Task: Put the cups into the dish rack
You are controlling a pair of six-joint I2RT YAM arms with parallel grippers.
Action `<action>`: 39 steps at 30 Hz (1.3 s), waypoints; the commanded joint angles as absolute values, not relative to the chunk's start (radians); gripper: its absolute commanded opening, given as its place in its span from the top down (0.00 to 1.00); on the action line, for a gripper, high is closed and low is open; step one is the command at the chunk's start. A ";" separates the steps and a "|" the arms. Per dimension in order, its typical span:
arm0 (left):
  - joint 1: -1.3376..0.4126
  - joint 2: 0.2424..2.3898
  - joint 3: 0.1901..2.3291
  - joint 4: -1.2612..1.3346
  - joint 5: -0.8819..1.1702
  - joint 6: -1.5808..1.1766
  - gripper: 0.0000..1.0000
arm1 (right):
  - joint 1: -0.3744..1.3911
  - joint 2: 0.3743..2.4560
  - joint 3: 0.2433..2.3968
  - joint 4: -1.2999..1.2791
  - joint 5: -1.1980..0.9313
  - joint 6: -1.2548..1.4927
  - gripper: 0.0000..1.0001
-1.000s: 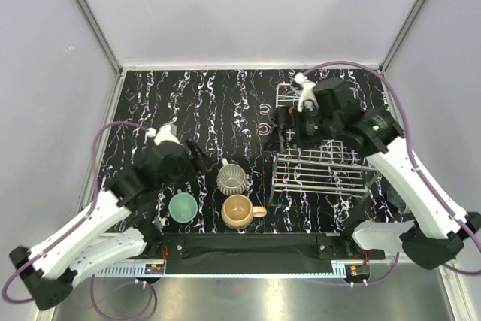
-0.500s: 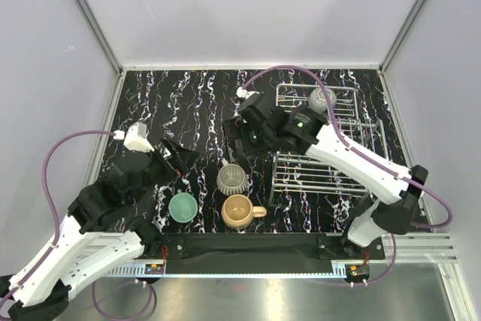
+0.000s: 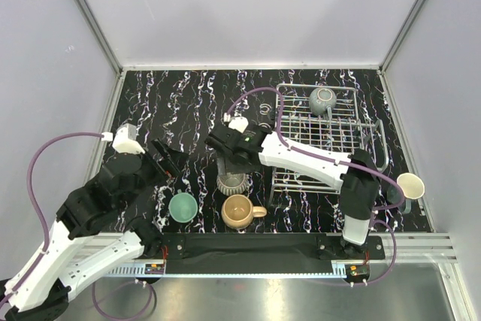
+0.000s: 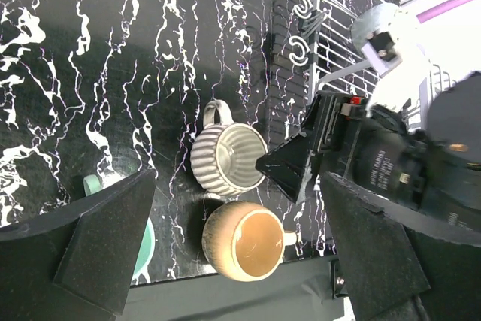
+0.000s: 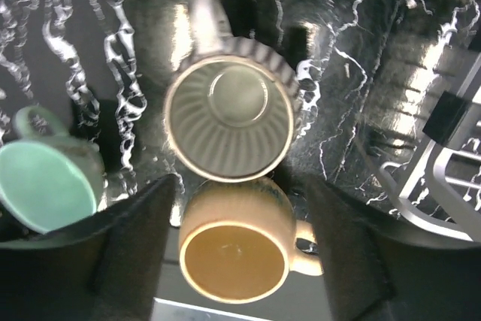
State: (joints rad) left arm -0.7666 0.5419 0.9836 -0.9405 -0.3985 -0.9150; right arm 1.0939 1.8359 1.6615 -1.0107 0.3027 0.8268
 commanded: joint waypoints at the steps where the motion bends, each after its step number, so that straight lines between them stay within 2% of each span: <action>1: -0.770 0.545 0.986 -0.900 -0.408 -0.858 0.01 | 1.095 1.836 1.641 -0.992 0.379 0.919 0.30; 2: -0.770 0.548 0.992 -0.902 -0.396 -0.847 0.01 | 1.095 1.847 1.643 -1.000 0.382 0.925 0.38; 22: -0.770 0.555 0.983 -0.890 -0.347 -0.804 0.03 | 1.095 1.991 1.603 -1.015 0.416 0.945 0.43; 24: -0.770 0.554 0.983 -0.893 -0.345 -0.804 0.03 | 1.097 2.002 1.601 -1.008 0.425 0.943 0.45; 26: -0.770 0.548 0.983 -0.897 -0.348 -0.807 0.03 | 1.095 2.005 1.591 -1.002 0.434 0.942 0.52; 31: -0.770 0.548 0.988 -0.911 -0.351 -0.805 0.03 | 1.097 2.025 1.588 -0.977 0.428 0.933 0.54; 32: -0.770 0.549 0.989 -0.911 -0.351 -0.805 0.03 | 1.095 2.026 1.592 -0.974 0.428 0.930 0.55; 33: -0.770 0.549 0.991 -0.913 -0.351 -0.805 0.04 | 1.095 2.032 1.597 -0.971 0.431 0.925 0.60; 39: -0.770 0.554 0.991 -0.914 -0.342 -0.810 0.04 | 1.095 1.996 1.577 -0.892 0.423 0.867 0.63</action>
State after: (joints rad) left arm -0.7666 0.5518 0.9810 -0.9356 -0.3531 -0.8196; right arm 1.0927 2.0300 1.5833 -0.9756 0.3847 0.8925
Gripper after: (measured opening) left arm 0.965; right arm 0.376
